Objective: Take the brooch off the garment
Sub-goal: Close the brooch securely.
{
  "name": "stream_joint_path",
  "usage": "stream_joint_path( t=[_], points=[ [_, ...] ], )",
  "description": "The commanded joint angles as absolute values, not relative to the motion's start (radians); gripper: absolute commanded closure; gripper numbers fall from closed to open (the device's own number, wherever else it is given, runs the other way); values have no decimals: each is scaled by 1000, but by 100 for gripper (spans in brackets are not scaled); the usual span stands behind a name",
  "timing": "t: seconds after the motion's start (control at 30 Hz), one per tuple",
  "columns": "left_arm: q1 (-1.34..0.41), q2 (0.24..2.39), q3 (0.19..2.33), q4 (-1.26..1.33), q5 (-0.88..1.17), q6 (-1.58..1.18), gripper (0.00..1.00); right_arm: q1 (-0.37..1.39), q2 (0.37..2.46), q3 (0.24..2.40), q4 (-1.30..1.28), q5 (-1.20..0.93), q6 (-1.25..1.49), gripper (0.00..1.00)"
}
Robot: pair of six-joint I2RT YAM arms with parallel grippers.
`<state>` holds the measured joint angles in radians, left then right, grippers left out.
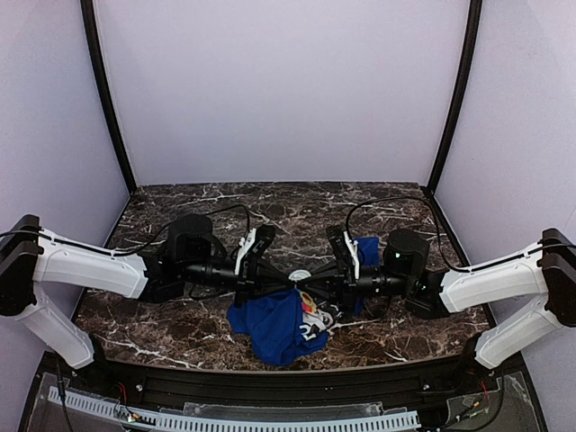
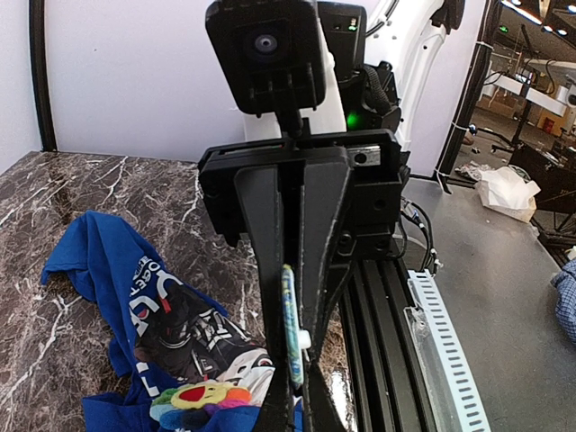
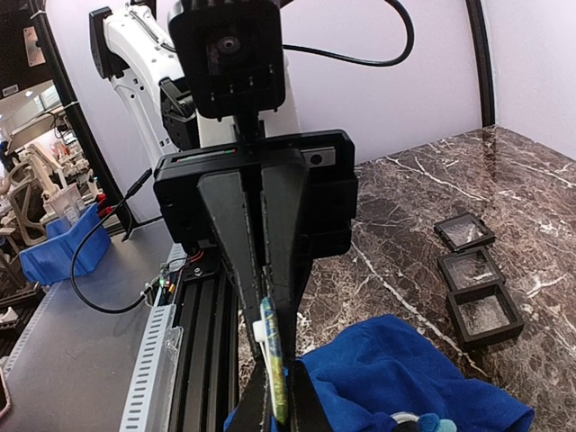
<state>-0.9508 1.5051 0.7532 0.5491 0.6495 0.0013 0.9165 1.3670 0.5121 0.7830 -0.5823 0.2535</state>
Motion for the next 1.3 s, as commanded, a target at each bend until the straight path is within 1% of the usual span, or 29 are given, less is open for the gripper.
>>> stream_joint_path(
  t=[0.0,0.1,0.53,0.87,1.27],
  points=[
    [-962,1471,743,508,710,29,99,914,1362,537,832,-474,305,99],
    [-963,1470,740,509,709,30,99,914,1359,529,848,-463,317,100],
    [-962,1466,732,524,702,31,99,910,1339,485,945,-404,372,100],
    [-963,1462,727,540,663,19,99,908,1357,485,986,-446,390,100],
    [-950,1447,702,576,607,5,99,907,1354,473,1007,-447,402,99]
  ],
)
